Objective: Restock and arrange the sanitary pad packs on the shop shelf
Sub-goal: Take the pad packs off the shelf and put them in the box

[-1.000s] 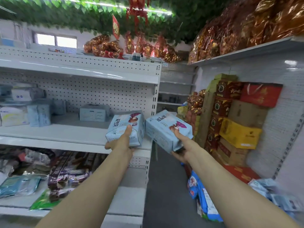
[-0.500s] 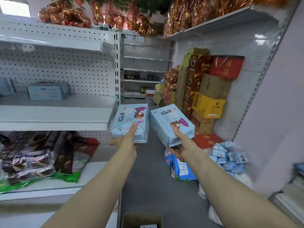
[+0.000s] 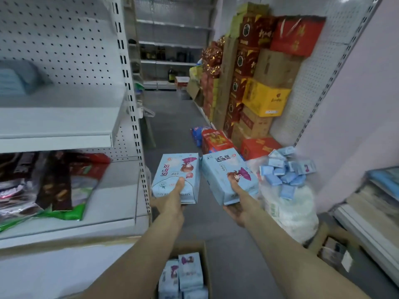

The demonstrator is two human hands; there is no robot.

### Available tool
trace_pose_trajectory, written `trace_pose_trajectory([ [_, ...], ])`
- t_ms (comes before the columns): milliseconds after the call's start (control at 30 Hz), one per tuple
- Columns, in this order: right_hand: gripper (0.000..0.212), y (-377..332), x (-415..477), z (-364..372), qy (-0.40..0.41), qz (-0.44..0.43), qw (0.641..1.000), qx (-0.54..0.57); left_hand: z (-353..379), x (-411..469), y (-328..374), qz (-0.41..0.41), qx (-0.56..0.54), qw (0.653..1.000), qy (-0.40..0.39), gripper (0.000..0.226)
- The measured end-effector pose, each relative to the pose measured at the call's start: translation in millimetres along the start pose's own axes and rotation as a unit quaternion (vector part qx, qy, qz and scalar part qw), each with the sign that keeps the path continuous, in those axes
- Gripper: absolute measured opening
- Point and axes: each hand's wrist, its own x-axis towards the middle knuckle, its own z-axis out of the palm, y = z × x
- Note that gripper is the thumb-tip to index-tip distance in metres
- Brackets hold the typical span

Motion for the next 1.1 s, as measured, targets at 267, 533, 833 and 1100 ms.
trace_pose_trajectory([
  [267,0.076,110,66,-70,0.067,0.075,0.992,-0.073,-68,54,-77,-0.056,0.049,0.985,0.156,0.090],
  [533,0.059,219,115,-145,0.161,0.171,0.967,-0.101,-151,115,-161,-0.127,0.144,0.944,0.267,0.097],
  [833,0.050,341,187,-210,0.179,0.221,0.955,-0.082,-250,209,-265,-0.155,0.171,0.928,0.293,0.089],
  [1100,0.059,433,248,-241,0.186,0.227,0.954,-0.061,-310,285,-337,-0.146,0.101,0.927,0.329,0.097],
])
